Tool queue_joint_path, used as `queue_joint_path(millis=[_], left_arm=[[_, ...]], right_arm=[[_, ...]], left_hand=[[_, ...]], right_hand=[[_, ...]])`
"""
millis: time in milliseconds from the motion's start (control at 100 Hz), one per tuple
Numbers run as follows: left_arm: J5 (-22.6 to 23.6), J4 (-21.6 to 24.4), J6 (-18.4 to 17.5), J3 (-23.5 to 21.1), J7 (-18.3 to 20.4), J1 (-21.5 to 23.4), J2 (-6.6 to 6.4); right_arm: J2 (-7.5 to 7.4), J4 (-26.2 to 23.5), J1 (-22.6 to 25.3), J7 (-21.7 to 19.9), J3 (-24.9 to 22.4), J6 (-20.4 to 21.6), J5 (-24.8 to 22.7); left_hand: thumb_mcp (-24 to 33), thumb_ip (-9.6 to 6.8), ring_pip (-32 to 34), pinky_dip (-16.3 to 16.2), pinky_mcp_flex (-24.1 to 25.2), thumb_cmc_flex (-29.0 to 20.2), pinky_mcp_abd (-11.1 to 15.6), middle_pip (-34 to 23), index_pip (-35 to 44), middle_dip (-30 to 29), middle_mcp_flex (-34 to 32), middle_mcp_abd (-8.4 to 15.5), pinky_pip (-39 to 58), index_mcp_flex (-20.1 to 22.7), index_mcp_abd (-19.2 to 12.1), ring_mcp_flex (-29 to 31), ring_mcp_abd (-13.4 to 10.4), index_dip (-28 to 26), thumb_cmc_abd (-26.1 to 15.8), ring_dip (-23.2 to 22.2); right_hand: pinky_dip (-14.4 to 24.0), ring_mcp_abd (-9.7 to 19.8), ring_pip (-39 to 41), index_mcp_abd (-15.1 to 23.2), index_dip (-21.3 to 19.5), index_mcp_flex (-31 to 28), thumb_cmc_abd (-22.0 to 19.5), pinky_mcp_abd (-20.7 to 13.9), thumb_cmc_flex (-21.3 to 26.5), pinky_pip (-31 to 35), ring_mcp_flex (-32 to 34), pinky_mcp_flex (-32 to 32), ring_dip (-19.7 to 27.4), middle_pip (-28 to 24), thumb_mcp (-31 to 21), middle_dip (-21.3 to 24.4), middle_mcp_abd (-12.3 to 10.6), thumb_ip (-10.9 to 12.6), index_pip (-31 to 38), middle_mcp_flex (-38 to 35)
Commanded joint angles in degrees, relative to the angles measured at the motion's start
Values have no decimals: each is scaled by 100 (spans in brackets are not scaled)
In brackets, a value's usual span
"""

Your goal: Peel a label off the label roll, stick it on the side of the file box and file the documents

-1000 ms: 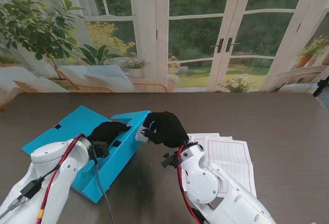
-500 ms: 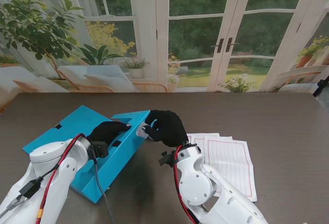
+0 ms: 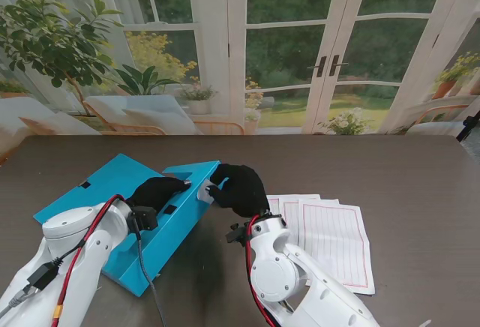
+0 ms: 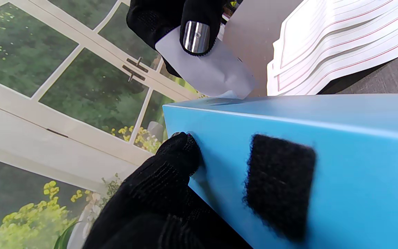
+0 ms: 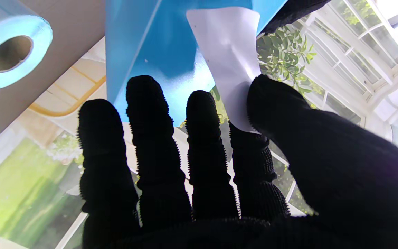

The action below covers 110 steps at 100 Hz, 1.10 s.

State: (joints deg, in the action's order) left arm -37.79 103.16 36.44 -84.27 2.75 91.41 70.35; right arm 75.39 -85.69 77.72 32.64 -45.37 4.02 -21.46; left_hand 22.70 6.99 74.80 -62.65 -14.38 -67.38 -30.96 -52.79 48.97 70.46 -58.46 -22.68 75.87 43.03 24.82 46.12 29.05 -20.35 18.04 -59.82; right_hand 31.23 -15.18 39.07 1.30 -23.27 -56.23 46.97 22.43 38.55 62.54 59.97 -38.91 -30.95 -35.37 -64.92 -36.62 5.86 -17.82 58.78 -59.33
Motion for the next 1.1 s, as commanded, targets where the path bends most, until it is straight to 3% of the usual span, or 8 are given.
queue_joint_path(millis=[0, 530, 710, 860, 920, 960, 1030, 1090], left_arm=[[-18, 49, -32, -16, 123, 7, 5], [-44, 46, -57, -9, 113, 9, 8], [-48, 52, -66, -11, 106, 15, 8], [-56, 54, -73, -10, 101, 18, 9], [-57, 55, -72, -9, 102, 19, 9], [-59, 55, -72, -9, 102, 19, 9], [-58, 55, -73, -9, 106, 21, 8], [-60, 58, -72, -9, 105, 24, 9]], right_arm=[[58, 44, 13, -35, 35, -42, 14], [191, 112, 69, 236, 76, -330, 162], [228, 109, 91, 278, 84, -416, 249], [256, 107, 100, 298, 88, -477, 332], [262, 106, 102, 298, 89, -493, 354], [269, 112, 101, 307, 90, -504, 367], [281, 119, 100, 318, 92, -532, 390], [289, 123, 100, 327, 93, -560, 410]], left_hand=[[631, -226, 280, -133, 190, -659, 282, -192, 385, 106, -202, 19, 107, 185, -349, 278, 621, -16, -253, -68], [629, -224, 279, -136, 187, -659, 277, -190, 380, 105, -207, 17, 107, 193, -346, 287, 630, -15, -249, -70], [632, -225, 278, -137, 184, -659, 276, -190, 385, 105, -212, 14, 109, 199, -346, 286, 630, -17, -253, -71], [633, -224, 279, -138, 186, -659, 279, -191, 381, 106, -211, 19, 107, 193, -343, 286, 626, -15, -256, -71], [632, -224, 279, -137, 190, -659, 284, -191, 379, 106, -210, 16, 105, 192, -343, 284, 625, -14, -252, -71], [635, -225, 279, -137, 190, -658, 283, -191, 381, 107, -210, 16, 105, 192, -348, 281, 624, -16, -252, -72], [632, -223, 281, -137, 190, -659, 283, -191, 381, 107, -210, 16, 105, 191, -345, 283, 620, -16, -256, -72], [630, -222, 280, -137, 188, -659, 282, -190, 384, 107, -208, 13, 106, 189, -352, 283, 628, -17, -256, -72]], right_hand=[[103, 123, 100, 1147, -130, -423, -494, -151, 618, 215, -88, 1646, -55, -102, -332, -105, 69, 285, 660, 21], [65, 60, 188, 994, -26, -386, -504, -106, 687, 287, -44, 1647, -30, -158, -142, -65, 118, 359, 704, -2], [13, 40, 218, 946, 28, -399, -50, -104, 801, 323, -47, 1663, -2, -175, -333, -47, 134, 1028, 721, 9], [-6, -36, 211, 896, -11, -416, 515, -104, 789, 339, -39, 1680, 20, -176, -768, -44, 139, 1809, 669, 21], [-14, -61, 212, 870, -47, -427, 778, -97, 725, 343, -30, 1686, 26, -174, -816, -38, 145, 2600, 631, 24], [-16, -62, 216, 856, -75, -443, 838, -99, 637, 347, -24, 1686, 29, -225, -778, -7, 152, 3394, 600, 53], [-15, -32, 240, 831, -137, -466, 556, -96, 338, 349, -41, 1692, 21, -390, -428, 105, 150, 5578, 529, 134], [-12, 10, 264, 826, -168, -459, 284, -90, 148, 350, -53, 1699, 10, -463, -268, 163, 150, 6796, 473, 176]])
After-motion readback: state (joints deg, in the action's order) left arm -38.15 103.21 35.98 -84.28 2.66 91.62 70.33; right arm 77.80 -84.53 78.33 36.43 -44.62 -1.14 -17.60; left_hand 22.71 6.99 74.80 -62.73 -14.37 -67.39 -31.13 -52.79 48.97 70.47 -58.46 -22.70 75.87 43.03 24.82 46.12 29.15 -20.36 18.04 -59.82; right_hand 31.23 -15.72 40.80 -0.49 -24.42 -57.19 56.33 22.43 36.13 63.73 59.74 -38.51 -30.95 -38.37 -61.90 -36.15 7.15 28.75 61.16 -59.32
